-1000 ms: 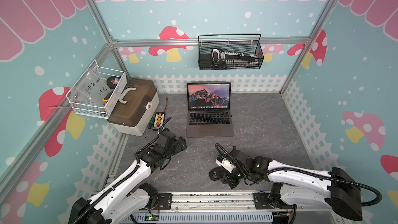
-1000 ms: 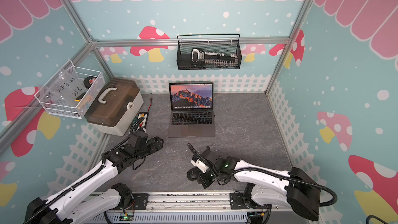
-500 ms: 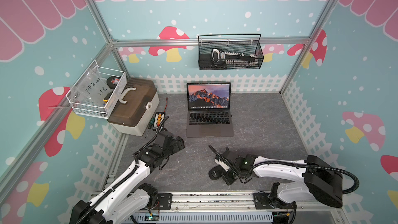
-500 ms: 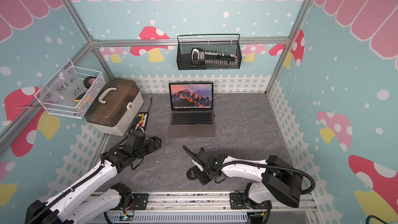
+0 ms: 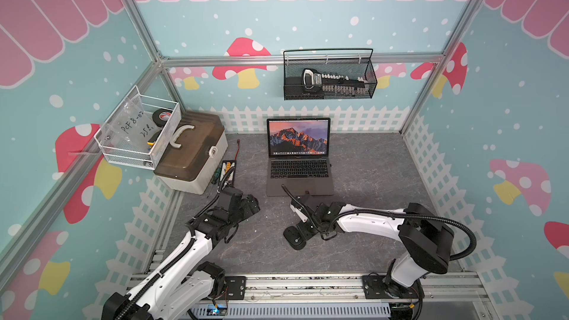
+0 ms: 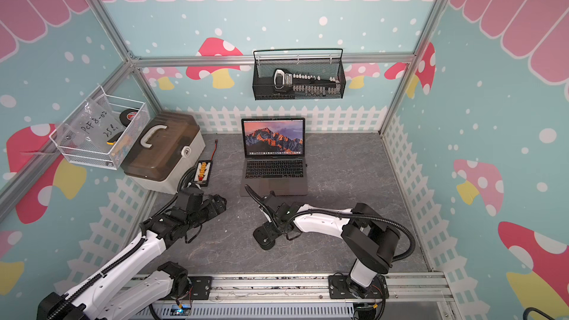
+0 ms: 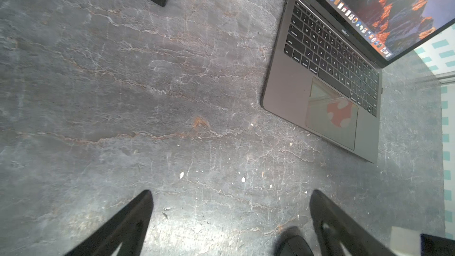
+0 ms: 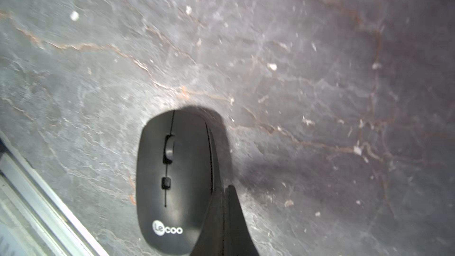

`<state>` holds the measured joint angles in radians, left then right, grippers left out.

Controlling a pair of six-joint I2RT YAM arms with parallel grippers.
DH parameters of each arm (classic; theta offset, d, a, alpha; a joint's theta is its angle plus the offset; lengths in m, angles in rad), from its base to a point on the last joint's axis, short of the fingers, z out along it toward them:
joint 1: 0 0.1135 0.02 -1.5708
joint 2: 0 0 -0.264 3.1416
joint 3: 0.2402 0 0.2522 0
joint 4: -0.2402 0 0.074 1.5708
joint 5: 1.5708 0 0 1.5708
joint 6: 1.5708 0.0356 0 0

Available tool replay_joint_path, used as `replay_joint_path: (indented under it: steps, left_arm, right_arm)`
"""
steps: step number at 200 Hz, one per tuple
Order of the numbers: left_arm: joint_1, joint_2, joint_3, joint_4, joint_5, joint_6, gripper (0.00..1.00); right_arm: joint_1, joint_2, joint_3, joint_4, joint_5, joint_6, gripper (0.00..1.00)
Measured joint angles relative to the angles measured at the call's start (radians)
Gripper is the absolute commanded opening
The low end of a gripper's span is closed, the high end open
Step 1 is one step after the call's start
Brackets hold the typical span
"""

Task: Insert the wireless mouse receiver into the laptop
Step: Adjust the mouse at the center of the board, then pick up the mouse from the center of the board.

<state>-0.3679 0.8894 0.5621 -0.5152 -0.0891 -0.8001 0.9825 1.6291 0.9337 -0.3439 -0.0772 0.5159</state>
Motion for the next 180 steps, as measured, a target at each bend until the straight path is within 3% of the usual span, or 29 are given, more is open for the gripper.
replay_joint_path:
  steps: [38,46,49,126,180]
  left_arm:
    - [0.031,-0.036,-0.027,-0.002,0.012,-0.003,0.99]
    - [0.037,-0.041,-0.031,-0.001,0.015,-0.004,0.99]
    - [0.039,-0.043,-0.032,-0.001,0.016,-0.004,0.99]
    - [0.056,-0.056,-0.040,0.001,0.034,-0.007,0.99]
    - [0.060,-0.055,-0.040,0.001,0.040,-0.007,0.99]
  right_arm:
    - [0.005,-0.066,0.001,-0.040,0.019,-0.008,0.72]
    - [0.016,-0.080,0.002,-0.043,0.018,-0.008,0.95]
    - [0.021,-0.083,0.003,-0.045,0.018,-0.016,0.98]
    - [0.125,0.046,0.074,-0.125,0.089,-0.065,0.98]
    - [0.170,0.111,0.116,-0.137,0.123,-0.079,0.80]
